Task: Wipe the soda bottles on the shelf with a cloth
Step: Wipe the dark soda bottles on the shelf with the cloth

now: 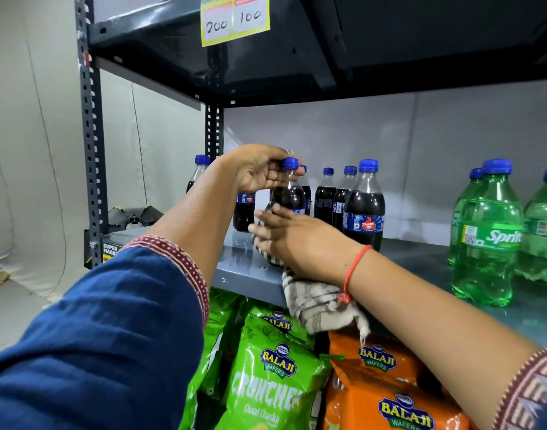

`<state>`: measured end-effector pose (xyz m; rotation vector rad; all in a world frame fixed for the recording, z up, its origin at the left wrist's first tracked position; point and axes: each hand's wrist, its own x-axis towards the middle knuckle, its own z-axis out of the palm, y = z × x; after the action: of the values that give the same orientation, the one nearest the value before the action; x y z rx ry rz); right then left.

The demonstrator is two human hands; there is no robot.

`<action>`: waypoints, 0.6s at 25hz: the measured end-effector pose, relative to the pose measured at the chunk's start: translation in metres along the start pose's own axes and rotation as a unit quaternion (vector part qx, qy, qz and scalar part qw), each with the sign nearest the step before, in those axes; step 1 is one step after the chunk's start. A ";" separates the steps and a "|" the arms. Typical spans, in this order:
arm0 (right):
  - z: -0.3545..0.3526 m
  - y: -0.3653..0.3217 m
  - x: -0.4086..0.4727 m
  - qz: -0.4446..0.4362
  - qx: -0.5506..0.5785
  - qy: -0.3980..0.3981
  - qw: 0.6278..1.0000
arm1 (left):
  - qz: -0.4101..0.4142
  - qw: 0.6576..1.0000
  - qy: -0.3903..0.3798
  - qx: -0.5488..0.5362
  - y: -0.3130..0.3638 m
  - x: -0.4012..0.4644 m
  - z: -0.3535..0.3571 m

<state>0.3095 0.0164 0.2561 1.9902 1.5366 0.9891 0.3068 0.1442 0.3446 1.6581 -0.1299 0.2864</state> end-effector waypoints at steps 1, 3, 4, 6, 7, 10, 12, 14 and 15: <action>-0.001 0.002 0.000 0.020 0.017 0.027 0.999 | -0.002 1.000 0.001 0.000 0.000 0.000 0.000; -0.002 0.003 -0.001 0.040 0.051 0.034 0.997 | -0.003 1.000 0.003 0.000 0.000 0.000 0.000; 0.000 0.003 -0.001 0.030 0.052 0.019 0.998 | -0.002 1.000 0.004 0.001 0.000 0.000 0.000; 0.003 0.005 -0.003 0.024 0.042 0.049 0.998 | -0.008 1.000 0.004 0.001 0.000 -0.001 0.002; 0.003 0.007 -0.004 0.061 0.058 0.093 0.992 | -0.013 1.000 0.004 0.001 0.000 -0.001 0.002; 0.004 0.011 -0.006 0.186 0.131 0.178 0.957 | -0.018 1.000 0.019 -0.005 0.001 -0.002 0.003; 0.009 0.010 -0.004 0.207 0.161 0.195 0.945 | -0.018 1.000 0.023 -0.003 0.001 -0.003 0.004; 0.011 0.007 -0.003 0.215 0.181 0.191 0.940 | -0.019 1.000 0.014 -0.002 0.001 -0.003 0.003; 0.012 0.005 -0.004 0.213 0.183 0.176 0.944 | -0.018 1.000 0.011 -0.008 0.001 -0.004 0.003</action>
<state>0.3209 0.0120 0.2507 2.5965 1.5931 1.3701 0.3035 0.1413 0.3439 1.6389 -0.0855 0.2742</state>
